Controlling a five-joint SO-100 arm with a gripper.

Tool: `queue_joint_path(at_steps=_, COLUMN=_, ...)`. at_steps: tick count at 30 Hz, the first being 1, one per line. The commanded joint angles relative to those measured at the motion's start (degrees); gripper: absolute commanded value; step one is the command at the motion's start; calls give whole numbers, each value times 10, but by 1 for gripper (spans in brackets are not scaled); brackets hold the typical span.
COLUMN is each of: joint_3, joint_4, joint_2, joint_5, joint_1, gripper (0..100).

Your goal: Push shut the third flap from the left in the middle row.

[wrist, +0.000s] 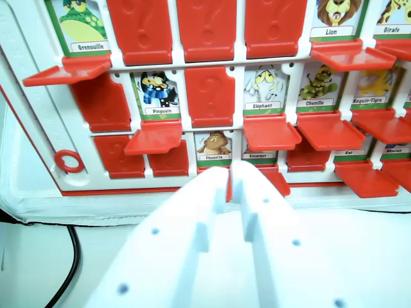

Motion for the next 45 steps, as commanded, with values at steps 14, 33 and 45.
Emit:
queue_joint_path(at_steps=14, joint_3=-190, joint_4=265, joint_2=188, joint_5=-6, joint_1=14, gripper=0)
queue_joint_path(at_steps=33, joint_3=-243, joint_4=309, joint_2=191, joint_5=-22, joint_1=49, gripper=0)
queue_joint_path(at_steps=45, joint_3=-243, joint_4=309, joint_2=192, joint_5=-20, joint_1=49, gripper=0)
